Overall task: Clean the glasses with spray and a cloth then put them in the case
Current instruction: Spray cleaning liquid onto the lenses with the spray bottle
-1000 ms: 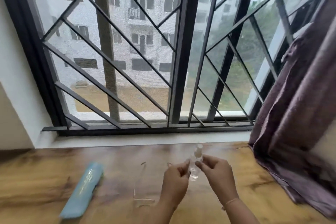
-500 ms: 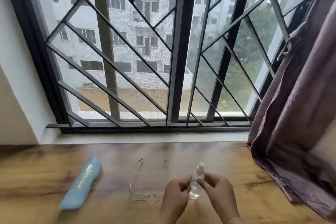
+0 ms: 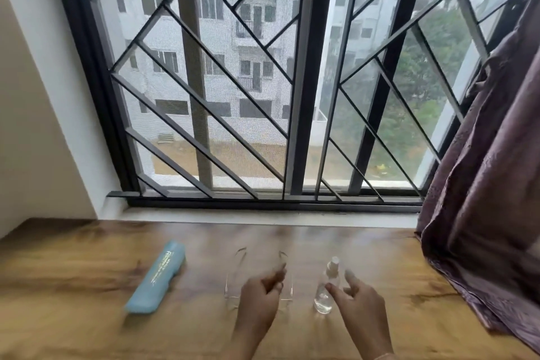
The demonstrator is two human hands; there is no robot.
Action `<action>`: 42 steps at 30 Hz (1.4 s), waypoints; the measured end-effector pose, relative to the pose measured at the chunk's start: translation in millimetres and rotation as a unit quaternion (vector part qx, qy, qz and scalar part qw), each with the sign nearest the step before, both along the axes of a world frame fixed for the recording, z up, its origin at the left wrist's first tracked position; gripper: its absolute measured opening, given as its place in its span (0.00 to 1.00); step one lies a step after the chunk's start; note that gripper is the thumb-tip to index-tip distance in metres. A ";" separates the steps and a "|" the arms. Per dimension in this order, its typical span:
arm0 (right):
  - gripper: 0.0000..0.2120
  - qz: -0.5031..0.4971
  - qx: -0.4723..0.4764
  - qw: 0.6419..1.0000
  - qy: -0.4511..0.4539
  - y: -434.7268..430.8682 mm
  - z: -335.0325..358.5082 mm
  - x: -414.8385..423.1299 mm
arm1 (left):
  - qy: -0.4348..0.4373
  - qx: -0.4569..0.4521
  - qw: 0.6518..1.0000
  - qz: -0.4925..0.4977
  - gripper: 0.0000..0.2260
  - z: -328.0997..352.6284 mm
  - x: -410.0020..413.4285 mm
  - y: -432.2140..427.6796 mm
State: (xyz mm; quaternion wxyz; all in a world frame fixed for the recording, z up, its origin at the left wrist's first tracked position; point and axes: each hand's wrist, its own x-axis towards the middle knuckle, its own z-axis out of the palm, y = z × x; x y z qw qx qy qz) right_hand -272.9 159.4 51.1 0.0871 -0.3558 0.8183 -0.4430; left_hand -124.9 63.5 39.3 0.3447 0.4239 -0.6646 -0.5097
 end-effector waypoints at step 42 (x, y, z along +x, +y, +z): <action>0.07 0.104 -0.004 0.990 0.097 -68.9 25.4 46.0 | -0.014 -0.296 0.951 0.090 0.13 9.9 75.1 -91.2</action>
